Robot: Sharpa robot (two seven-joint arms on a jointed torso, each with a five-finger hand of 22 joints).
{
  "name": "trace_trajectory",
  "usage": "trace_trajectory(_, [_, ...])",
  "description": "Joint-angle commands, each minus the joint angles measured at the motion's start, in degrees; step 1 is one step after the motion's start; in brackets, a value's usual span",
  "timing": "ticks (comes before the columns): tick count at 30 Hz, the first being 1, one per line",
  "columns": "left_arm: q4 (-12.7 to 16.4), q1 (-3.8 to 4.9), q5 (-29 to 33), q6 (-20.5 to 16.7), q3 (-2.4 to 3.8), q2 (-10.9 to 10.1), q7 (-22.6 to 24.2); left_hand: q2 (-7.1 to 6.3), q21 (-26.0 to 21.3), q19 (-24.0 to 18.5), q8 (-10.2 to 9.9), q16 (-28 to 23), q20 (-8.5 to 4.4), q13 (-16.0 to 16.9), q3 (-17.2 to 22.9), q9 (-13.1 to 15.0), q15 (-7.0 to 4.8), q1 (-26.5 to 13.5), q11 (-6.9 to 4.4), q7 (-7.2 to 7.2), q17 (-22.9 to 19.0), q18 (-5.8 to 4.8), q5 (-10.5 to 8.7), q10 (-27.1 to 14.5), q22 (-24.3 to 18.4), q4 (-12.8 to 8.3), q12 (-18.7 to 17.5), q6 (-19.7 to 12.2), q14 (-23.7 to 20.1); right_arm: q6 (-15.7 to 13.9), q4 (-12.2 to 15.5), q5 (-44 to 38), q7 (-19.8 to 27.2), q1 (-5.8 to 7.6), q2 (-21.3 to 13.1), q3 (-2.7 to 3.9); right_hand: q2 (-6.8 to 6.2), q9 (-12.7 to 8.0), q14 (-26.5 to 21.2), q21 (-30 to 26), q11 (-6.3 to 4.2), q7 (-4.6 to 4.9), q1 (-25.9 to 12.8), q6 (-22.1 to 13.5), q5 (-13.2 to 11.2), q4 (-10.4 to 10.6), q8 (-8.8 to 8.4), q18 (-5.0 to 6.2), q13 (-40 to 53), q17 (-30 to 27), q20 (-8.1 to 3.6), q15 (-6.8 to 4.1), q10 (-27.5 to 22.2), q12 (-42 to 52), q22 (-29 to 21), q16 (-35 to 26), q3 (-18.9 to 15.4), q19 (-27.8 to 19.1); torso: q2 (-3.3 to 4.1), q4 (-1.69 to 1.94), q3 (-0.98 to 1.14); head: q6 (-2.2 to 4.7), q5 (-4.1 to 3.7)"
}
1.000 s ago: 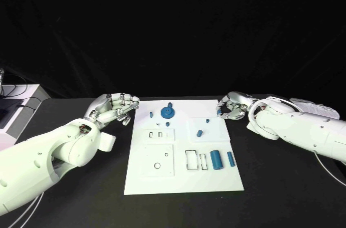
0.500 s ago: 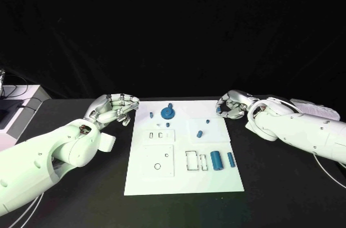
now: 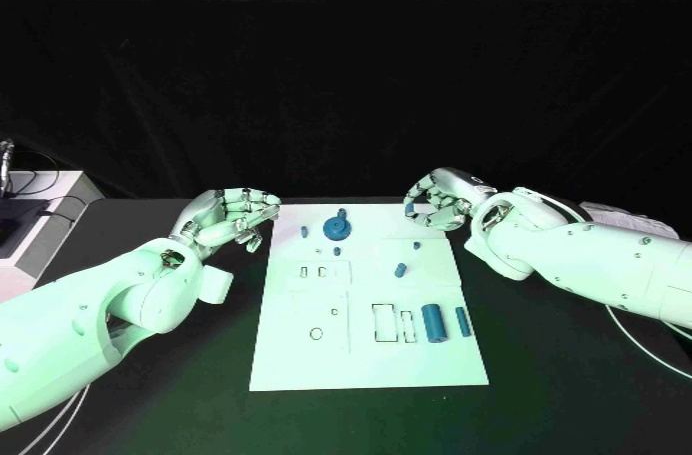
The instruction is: Assemble the parts on the task board
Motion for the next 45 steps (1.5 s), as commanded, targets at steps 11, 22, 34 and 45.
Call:
trace_trajectory(11, [-0.03, 0.02, 0.55, -0.15, 0.03, 0.63, 0.04, 0.25, 0.46, 0.44, -0.04, 0.53, 0.01, 0.11, 0.18, -0.08, 0.04, 0.49, 0.00, -0.03, 0.27, 0.50, 0.00, -0.40, 0.38, -0.14, 0.39, -0.33, 0.46, -0.84, 7.69, -2.19, -11.96, -0.51, 6.18, -0.53, 0.38, 0.09, 5.93, 0.42, -0.50, 0.03, -0.97, 0.39, -0.93, 0.50, 0.41, -0.71, 15.09, 14.40, -0.44, -0.23, 6.01, 0.12, 14.79, 0.29, 0.23, 5.78, -0.86, 0.36, -0.78, -0.80, 1.39])
trace_trajectory(22, [-0.03, 0.04, 0.63, -0.25, 0.03, 0.97, -0.15, 0.25, 0.46, 0.44, -0.04, 0.53, 0.01, 0.11, 0.18, -0.08, 0.04, 0.49, 0.00, -0.03, 0.27, 0.50, 0.00, -0.40, 0.38, -0.14, 0.39, -0.33, 0.46, 4.00, 9.64, -4.77, -19.47, -2.55, 9.29, -1.47, 0.58, 0.09, 5.86, 0.06, -0.49, 0.06, -1.44, 0.25, -0.86, 0.84, 0.40, -0.61, 15.09, 14.06, -0.43, -0.23, 6.01, 0.12, 14.49, 0.20, 0.29, 5.55, -0.80, 0.38, -0.76, -1.10, 1.78])
trace_trajectory(34, [-0.31, 0.03, 0.64, -0.23, 0.02, 1.19, -0.17, 0.26, 0.56, 0.55, -0.03, 0.61, 0.00, 0.14, 0.15, -0.10, 0.04, 0.44, 0.00, -0.01, 0.31, 0.48, 0.00, -0.37, 0.54, -0.10, 0.51, -0.30, 0.52, 5.49, 11.72, -9.75, -24.41, -4.50, 9.93, -1.74, 0.46, 0.09, 5.88, 0.03, -0.50, 0.05, -1.52, 0.21, -0.83, 0.85, 0.40, -0.60, 15.09, 14.16, -0.43, -0.22, 6.01, 0.12, 14.47, 0.23, 0.25, 5.54, -0.74, 0.23, -0.64, -1.82, 2.06])
trace_trajectory(45, [-0.37, 0.02, 0.64, -0.20, 0.02, 1.10, -0.18, 0.26, 0.56, 0.55, -0.03, 0.61, 0.00, 0.14, 0.15, -0.10, 0.04, 0.44, 0.00, -0.01, 0.31, 0.48, 0.00, -0.37, 0.54, -0.10, 0.51, -0.30, 0.52, 4.19, 11.60, -12.16, -25.47, -5.01, 10.23, -1.78, 0.36, 0.10, 5.90, 0.18, -0.53, 0.02, -1.54, 0.23, -0.71, 0.82, 0.43, -0.64, 15.09, 14.27, -0.43, -0.22, 6.01, 0.12, 14.60, 0.25, 0.24, 5.64, -0.76, 0.31, -0.67, -2.24, 2.04])
